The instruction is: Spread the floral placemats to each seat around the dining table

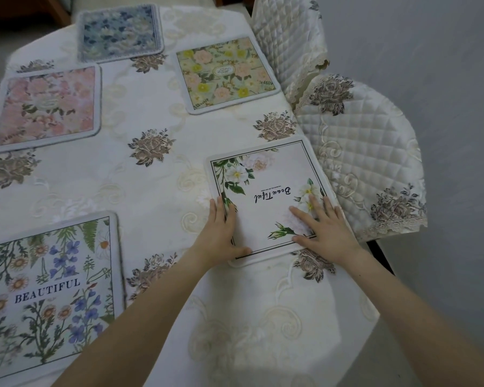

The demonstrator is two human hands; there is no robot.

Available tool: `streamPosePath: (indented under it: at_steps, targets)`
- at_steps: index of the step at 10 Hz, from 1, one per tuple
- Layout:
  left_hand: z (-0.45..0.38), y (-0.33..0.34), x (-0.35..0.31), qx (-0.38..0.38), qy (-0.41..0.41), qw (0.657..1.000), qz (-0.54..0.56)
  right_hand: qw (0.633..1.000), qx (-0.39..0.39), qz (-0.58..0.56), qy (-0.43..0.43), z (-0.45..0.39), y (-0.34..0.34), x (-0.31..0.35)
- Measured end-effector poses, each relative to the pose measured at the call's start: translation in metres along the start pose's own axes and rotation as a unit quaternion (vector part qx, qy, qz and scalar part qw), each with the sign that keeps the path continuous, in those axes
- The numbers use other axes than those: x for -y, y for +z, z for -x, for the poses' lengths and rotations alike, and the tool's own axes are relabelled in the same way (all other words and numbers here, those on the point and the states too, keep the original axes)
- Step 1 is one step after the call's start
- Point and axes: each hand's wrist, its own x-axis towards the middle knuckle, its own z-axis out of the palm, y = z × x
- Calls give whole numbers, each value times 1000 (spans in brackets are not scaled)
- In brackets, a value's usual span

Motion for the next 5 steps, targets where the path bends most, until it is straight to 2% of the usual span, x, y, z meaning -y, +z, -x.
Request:
streamPosePath:
  at_steps: [3, 4, 5]
  targets:
    - [2, -12, -9, -5, -27, 997, -70, 998, 47, -13, 29, 1, -21, 20]
    - [10, -27, -11, -42, -14, 998, -40, 995, 10, -92, 35, 3, -37, 37]
    - [25, -50, -18, -88, -9, 996, -16, 981, -69, -182, 20, 9, -55, 62]
